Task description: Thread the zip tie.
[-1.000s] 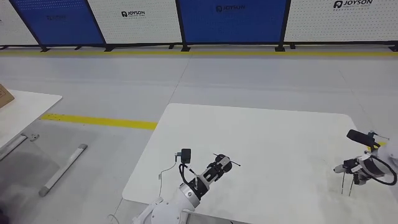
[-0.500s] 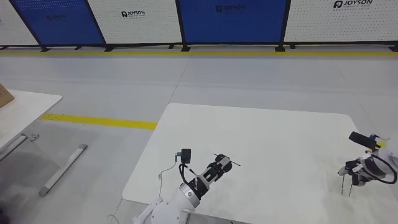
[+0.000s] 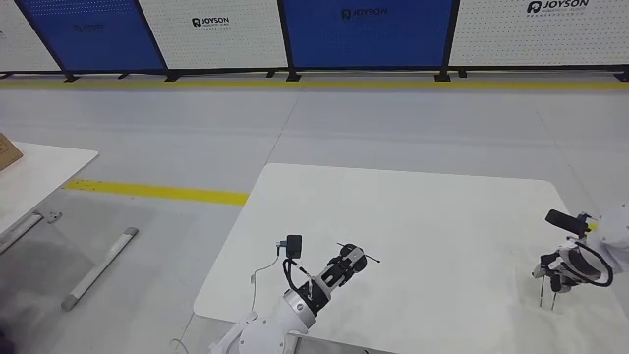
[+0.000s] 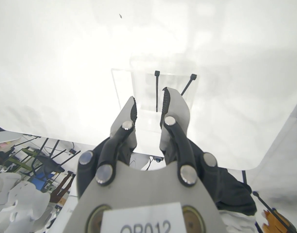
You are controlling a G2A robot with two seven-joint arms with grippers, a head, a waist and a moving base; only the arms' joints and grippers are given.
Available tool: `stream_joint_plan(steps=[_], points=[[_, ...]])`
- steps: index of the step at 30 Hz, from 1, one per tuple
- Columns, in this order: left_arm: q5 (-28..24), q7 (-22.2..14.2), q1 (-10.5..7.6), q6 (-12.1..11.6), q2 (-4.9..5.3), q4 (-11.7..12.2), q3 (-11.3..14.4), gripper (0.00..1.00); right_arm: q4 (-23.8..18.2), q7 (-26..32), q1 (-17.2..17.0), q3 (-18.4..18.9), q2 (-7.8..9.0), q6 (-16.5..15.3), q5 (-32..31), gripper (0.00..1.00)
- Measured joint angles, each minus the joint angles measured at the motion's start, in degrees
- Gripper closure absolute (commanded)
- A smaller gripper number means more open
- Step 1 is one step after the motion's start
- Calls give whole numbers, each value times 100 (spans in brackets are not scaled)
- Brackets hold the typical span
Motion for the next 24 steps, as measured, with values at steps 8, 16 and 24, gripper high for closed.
stream_joint_plan(steps=[8,16,24], points=[[0,0,0,0,0,0,0,100,205,0,57,-100,-142,0,-128,80],[0,0,0,0,0,0,0,100,312,0,51,-170,-224,0,-287,78],[0,0,0,0,0,0,0,100,414,0,89,-231,-323,0,-374,80]])
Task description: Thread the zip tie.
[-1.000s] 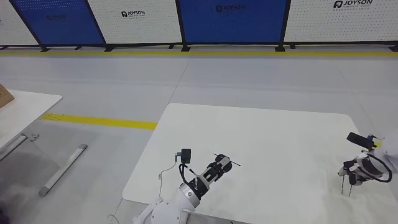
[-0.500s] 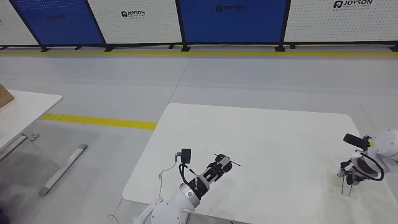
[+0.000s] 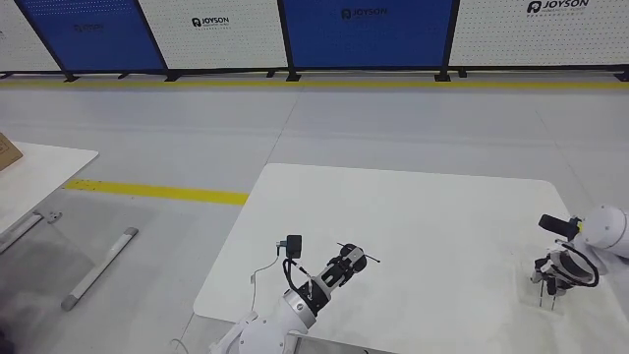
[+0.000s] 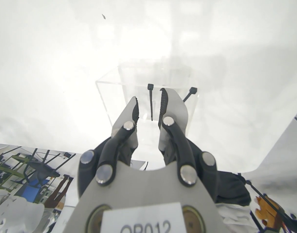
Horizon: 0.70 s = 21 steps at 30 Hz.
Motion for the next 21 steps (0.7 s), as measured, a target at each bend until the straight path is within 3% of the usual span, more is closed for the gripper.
stream_joint_plan(steps=[5,11,15,21], points=[[0,0,0,0,0,0,0,100,170,0,84,-91,-80,0,26,89],[0,0,0,0,0,0,0,100,360,0,200,-274,-155,0,56,91],[0,0,0,0,0,0,0,100,430,0,260,-365,-183,0,98,100],[0,0,0,0,0,0,0,100,428,0,306,-420,-178,0,97,100]])
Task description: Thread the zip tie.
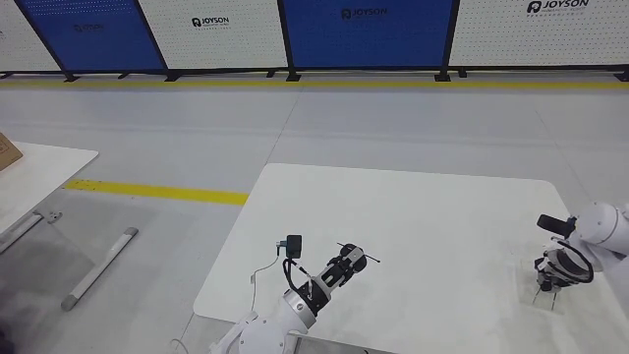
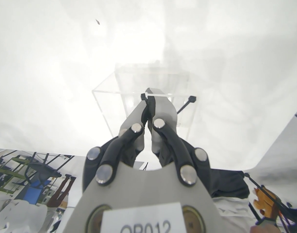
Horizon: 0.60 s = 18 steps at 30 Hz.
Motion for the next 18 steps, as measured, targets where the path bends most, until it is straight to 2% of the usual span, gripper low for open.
stream_joint_plan(steps=[5,9,18], points=[[0,0,0,0,0,0,0,100,-217,0,-65,162,99,0,-94,100],[0,0,0,0,0,0,0,100,-667,-77,-331,553,306,0,-124,100],[0,0,0,0,0,0,0,100,-2091,-320,-1463,1845,935,0,-104,100]])
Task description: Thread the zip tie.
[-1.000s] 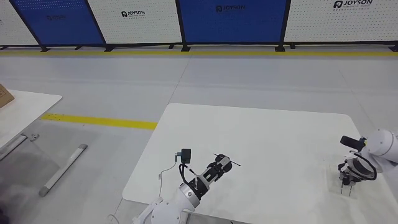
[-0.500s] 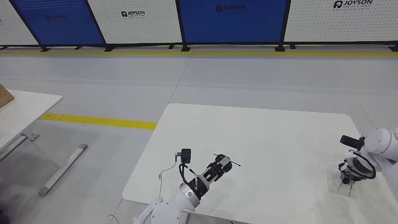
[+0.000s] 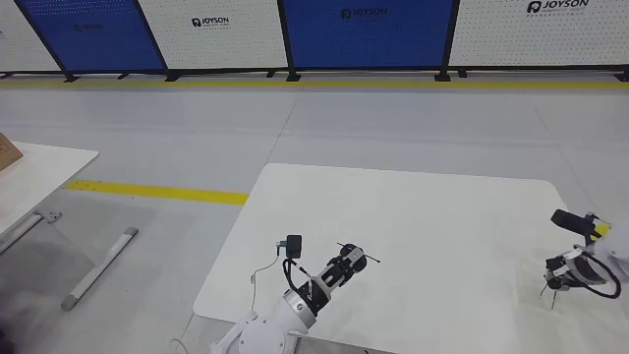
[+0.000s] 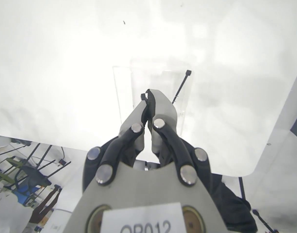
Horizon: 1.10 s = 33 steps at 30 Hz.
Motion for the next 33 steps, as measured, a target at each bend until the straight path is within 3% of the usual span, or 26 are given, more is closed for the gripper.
stream_joint_plan(steps=[6,26,33], points=[[0,0,0,0,0,0,0,100,-653,-176,-743,837,258,0,249,100],[0,0,0,0,0,0,0,100,-652,-178,-756,854,259,-3,264,100],[0,0,0,0,0,0,0,100,-775,-885,-1018,1188,281,1,517,100]])
